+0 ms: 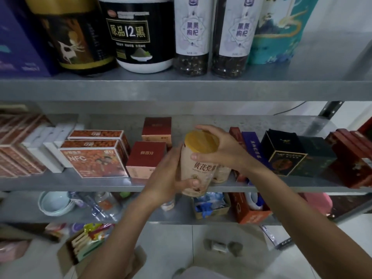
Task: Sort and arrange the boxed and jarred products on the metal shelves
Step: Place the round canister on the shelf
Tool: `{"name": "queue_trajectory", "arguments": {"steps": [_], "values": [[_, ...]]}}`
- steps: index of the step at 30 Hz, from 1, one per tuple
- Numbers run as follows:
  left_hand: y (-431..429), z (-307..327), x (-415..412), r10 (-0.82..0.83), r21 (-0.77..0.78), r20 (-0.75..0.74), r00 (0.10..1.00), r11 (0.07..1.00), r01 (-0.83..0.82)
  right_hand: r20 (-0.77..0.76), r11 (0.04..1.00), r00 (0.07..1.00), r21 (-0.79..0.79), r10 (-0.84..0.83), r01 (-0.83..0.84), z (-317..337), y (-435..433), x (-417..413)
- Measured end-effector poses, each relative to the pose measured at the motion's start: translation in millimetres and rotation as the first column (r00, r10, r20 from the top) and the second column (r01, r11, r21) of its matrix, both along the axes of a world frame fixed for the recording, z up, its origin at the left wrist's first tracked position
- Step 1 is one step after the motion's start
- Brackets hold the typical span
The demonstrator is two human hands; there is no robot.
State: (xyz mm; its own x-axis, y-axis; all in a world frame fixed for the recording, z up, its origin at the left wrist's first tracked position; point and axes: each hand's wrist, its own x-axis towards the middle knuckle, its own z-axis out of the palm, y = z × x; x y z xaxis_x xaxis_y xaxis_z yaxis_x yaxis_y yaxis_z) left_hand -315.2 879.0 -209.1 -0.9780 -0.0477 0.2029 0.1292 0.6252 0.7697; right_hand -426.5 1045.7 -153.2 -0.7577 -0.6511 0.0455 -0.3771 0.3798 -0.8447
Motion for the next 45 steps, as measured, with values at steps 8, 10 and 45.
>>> {"name": "queue_trajectory", "arguments": {"steps": [8,10,45], "values": [[-85.1,-36.2,-2.5,0.202,-0.748,0.082,0.976,0.66,-0.073,-0.4,0.954,0.916,0.268,-0.017,0.135,-47.9,-53.4,-11.1],[-82.3,-42.1,-3.0,0.214,-0.761,0.057,0.975,0.641,-0.097,-0.454,0.92,0.89,0.357,0.024,0.158,-59.0,-61.6,-13.1],[25.9,-4.3,-22.9,-0.143,0.242,-0.214,0.966,0.951,0.194,-0.082,0.984,0.996,0.176,0.021,-0.007,30.6,71.0,12.5]]}}
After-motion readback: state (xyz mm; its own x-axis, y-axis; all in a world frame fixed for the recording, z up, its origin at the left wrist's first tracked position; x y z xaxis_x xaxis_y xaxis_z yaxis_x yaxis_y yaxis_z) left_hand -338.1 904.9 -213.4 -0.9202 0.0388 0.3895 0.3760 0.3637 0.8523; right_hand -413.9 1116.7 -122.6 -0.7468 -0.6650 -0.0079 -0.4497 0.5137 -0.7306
